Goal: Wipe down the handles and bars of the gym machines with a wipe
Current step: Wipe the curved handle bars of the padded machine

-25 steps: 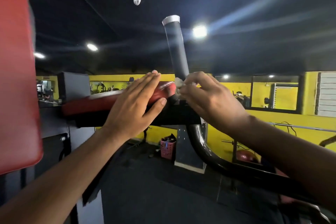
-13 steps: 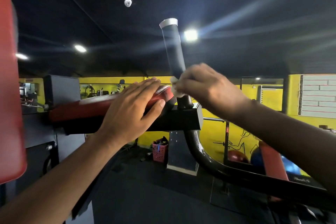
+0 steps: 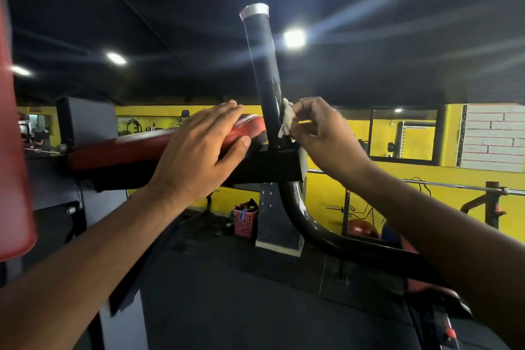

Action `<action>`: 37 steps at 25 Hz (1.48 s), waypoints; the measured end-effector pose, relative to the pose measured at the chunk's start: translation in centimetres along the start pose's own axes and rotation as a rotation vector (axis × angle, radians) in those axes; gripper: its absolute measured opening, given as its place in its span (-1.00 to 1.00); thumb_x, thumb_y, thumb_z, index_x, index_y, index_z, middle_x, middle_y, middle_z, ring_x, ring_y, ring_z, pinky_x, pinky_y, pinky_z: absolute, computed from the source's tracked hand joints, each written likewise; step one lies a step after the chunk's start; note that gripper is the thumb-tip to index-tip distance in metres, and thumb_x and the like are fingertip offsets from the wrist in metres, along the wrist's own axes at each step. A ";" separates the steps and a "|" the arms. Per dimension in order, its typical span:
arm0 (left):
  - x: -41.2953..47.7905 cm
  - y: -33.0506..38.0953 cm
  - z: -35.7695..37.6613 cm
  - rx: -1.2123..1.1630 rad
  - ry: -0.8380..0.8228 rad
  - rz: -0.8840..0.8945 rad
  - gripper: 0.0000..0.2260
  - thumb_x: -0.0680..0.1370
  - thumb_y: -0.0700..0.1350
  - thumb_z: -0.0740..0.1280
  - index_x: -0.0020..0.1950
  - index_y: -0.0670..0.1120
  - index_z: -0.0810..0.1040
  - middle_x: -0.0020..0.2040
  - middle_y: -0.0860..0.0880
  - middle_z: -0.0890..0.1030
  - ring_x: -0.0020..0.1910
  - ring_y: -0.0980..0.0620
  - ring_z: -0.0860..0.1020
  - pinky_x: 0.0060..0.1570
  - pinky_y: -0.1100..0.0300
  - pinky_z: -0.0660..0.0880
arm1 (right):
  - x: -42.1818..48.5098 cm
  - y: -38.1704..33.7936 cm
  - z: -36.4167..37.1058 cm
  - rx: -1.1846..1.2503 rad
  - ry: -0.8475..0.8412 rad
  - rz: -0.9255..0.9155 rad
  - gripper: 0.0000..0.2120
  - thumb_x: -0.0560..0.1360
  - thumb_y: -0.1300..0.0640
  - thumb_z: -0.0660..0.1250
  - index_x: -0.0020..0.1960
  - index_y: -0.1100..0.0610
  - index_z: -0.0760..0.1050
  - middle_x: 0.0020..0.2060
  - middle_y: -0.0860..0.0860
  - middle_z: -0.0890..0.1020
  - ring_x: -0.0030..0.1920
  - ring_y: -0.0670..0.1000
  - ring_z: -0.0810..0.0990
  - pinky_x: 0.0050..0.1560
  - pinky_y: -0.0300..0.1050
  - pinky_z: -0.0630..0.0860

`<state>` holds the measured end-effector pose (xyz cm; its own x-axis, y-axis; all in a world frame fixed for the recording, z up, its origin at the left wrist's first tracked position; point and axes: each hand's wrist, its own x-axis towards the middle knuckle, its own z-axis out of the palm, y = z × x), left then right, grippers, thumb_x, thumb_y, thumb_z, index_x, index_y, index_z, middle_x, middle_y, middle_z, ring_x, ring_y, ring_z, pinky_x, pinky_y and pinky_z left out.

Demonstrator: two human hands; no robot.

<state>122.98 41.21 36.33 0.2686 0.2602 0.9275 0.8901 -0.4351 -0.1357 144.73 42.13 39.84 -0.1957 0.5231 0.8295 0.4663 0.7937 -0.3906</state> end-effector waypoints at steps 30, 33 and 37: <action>0.2 -0.9 -0.5 -0.028 -0.037 0.085 -0.46 0.60 0.14 0.15 0.46 -0.18 0.36 0.39 -0.13 0.47 0.38 -0.02 0.41 0.39 0.03 0.34 | 4.0 -2.1 0.5 -0.666 0.248 -0.887 -0.78 0.64 0.16 0.21 0.07 0.17 0.63 0.06 0.10 0.59 0.00 0.08 0.44 0.03 -0.30 0.28; 0.1 -0.9 -0.3 -0.039 -0.006 0.070 -0.46 0.60 0.13 0.17 0.47 -0.19 0.35 0.39 -0.14 0.47 0.38 -0.02 0.40 0.39 0.13 0.27 | 4.1 -2.4 -0.1 -0.861 0.164 -1.017 -0.68 0.67 0.20 0.06 0.11 0.22 0.59 0.12 0.14 0.60 0.08 0.15 0.46 0.07 -0.08 0.44; 0.2 -0.7 0.0 -0.040 0.046 0.080 -0.49 0.59 0.10 0.18 0.43 -0.20 0.41 0.35 -0.15 0.51 0.35 -0.03 0.45 0.39 0.14 0.27 | 5.2 -3.3 -0.5 -0.976 0.168 -1.022 -0.74 0.60 0.23 0.15 0.15 0.24 0.58 0.05 0.17 0.60 0.01 0.23 0.54 -0.03 0.05 0.54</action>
<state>122.46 41.60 36.62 0.3203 0.1834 0.9294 0.8509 -0.4869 -0.1971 142.63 42.05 45.63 -0.7326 -0.2377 0.6378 0.5960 0.2286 0.7697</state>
